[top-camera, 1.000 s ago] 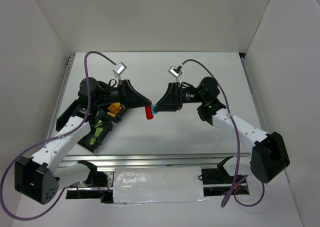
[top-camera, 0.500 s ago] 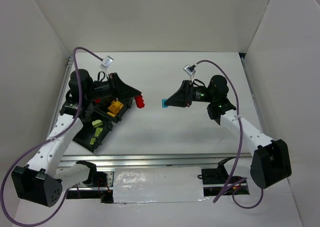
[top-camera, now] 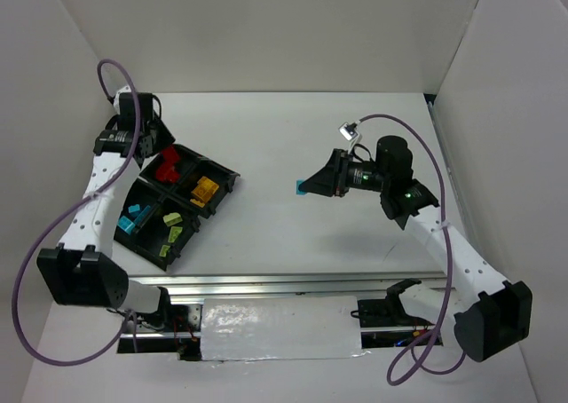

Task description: Sort the legos into containers by color

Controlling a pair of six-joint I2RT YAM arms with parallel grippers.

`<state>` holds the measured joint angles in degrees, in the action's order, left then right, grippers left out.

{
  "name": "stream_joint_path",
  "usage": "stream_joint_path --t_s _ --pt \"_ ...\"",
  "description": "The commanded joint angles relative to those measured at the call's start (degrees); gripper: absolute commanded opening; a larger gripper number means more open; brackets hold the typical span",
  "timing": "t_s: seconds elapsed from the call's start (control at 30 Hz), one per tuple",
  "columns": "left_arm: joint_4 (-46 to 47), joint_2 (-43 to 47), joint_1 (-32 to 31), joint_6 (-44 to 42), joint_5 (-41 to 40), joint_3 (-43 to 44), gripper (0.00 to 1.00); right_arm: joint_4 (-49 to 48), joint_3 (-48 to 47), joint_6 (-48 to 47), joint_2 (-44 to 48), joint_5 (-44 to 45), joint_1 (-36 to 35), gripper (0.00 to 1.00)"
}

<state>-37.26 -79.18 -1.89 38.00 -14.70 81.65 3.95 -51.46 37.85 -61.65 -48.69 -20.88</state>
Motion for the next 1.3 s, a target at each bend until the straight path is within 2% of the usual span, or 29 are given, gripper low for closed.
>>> stream_joint_path --t_s 0.0,0.17,0.27,0.4,0.43,0.47,0.53,0.57,0.67,0.77,0.8,0.87,0.9,1.0,1.13,1.27 --pt "-3.09 -5.08 1.53 1.55 -14.48 4.74 0.04 4.93 -2.15 -2.69 3.46 1.75 -0.65 0.00" --pt "-1.33 -12.83 1.71 0.23 -14.93 7.73 0.08 8.26 -1.54 -3.65 6.45 1.75 -0.65 0.00" --pt "-1.42 -17.32 3.65 0.23 -12.82 10.19 0.15 10.11 -2.33 -4.53 6.80 1.49 -0.82 0.00" --pt "-1.59 -21.19 3.74 0.58 -12.72 10.81 0.34 11.26 -3.38 -5.15 6.54 1.14 -0.82 0.00" --pt "-1.94 -21.46 3.65 0.59 -12.72 10.90 0.40 11.43 -3.56 -5.24 6.45 1.05 -0.82 0.00" --pt "-1.94 -21.72 3.65 0.76 -13.16 10.73 0.57 11.78 -3.73 -5.50 6.37 1.05 -0.82 0.00" --pt "-2.73 -21.64 3.74 1.47 -13.34 10.82 0.71 11.79 -3.91 -5.50 6.01 0.87 -0.91 0.00" --pt "-2.82 -21.20 3.65 1.46 -13.16 10.81 0.99 11.70 -3.91 -5.50 5.75 0.87 -0.91 0.00" --pt "-2.83 -18.58 3.74 1.12 -11.24 10.73 0.99 10.65 -3.56 -4.98 4.78 0.70 -0.91 0.00" --pt "0.06 -13.14 3.74 -1.25 -3.61 9.42 1.00 8.46 -3.38 -3.49 3.64 0.00 -0.91 0.00" --pt "1.64 -11.28 3.74 -3.87 5.12 8.80 0.99 7.84 -3.38 -2.87 3.03 -0.79 -0.91 0.00" --pt "8.03 -5.68 3.65 -7.83 16.22 5.38 0.99 5.03 -3.47 -0.77 1.80 -1.93 -0.91 0.00" --pt "10.95 -3.29 3.47 -8.55 26.98 3.54 0.99 4.15 -3.56 0.20 1.18 -3.33 -0.83 0.00" --pt "26.67 7.87 0.50 -11.27 42.06 -7.44 1.00 1.51 -4.87 4.42 -1.01 -4.57 -0.91 0.00" --pt "36.71 20.87 -9.06 -17.77 48.70 -19.03 1.00 4.21 -9.25 12.14 -3.47 -5.10 -0.83 0.00" --pt "42.35 27.58 -16.73 -21.12 48.98 -23.81 1.00 6.61 -12.08 21.02 -6.46 -8.52 -0.82 0.00"
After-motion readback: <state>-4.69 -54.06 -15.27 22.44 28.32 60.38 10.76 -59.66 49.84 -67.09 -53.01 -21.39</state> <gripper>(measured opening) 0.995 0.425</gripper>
